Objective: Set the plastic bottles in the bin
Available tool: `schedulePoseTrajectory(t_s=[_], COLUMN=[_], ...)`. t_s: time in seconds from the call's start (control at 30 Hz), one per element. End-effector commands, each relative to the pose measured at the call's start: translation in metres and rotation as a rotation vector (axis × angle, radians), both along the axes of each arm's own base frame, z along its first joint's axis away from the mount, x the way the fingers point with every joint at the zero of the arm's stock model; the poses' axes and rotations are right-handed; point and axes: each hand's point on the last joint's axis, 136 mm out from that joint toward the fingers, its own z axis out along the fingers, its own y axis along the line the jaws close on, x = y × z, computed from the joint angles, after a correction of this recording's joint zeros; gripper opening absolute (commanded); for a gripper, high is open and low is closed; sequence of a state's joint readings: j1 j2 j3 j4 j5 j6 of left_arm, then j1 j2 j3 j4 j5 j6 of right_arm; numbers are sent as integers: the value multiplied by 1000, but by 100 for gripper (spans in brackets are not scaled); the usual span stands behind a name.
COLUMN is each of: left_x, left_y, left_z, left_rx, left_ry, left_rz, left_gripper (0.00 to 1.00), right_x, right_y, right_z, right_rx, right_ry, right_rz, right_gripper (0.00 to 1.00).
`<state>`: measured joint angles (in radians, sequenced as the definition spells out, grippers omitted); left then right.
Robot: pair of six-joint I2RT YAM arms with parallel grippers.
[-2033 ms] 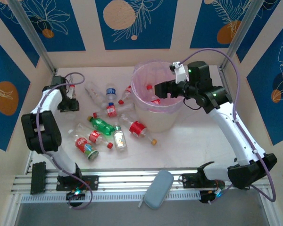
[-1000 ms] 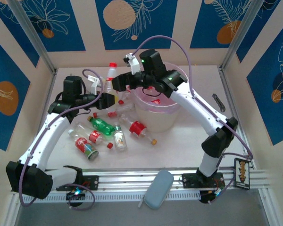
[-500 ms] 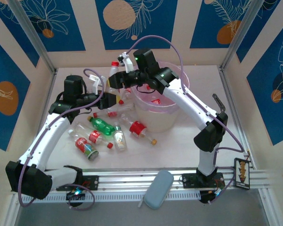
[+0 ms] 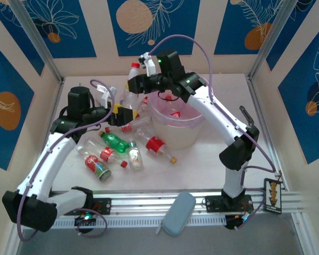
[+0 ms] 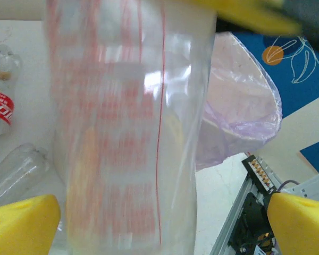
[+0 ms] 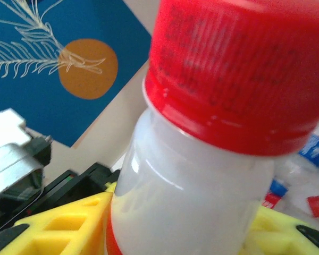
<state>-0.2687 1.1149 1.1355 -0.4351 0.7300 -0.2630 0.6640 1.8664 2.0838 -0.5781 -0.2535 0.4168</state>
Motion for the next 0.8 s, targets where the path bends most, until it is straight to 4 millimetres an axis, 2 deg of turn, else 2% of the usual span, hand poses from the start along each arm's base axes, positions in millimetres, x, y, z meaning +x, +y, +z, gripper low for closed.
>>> schedulePoseTrajectory(t_s=[0.0,0.1,0.2,0.33,0.43,0.57,0.63,0.77], left_x=[-15,-19,-15,-5,1,5,5,1], left_y=[12,21,31,50,69,91,102,118], left_z=[-5,-15,-27,-44,-60,-80,-91,-105], left_rx=[68,98,116,147,173,198,215,245], left_ry=[9,47,97,188,263,346,389,452], left_rz=[33,77,142,258,353,450,500,564], left_gripper=[100,100,100,100,98,97,97,97], right_x=[-9,-9,-11,-8,0,10,12,14], right_y=[-31,-51,-66,-96,-123,-157,-164,-165], right_z=[59,76,91,100,88,57,42,8], right_rx=[34,48,55,22,-70,-230,-283,-376], right_ry=[-137,-156,-195,-233,-241,-211,-195,-154], right_rz=[-49,-87,-121,-195,-273,-349,-352,-308], right_gripper=[46,46,46,46,46,46,46,46])
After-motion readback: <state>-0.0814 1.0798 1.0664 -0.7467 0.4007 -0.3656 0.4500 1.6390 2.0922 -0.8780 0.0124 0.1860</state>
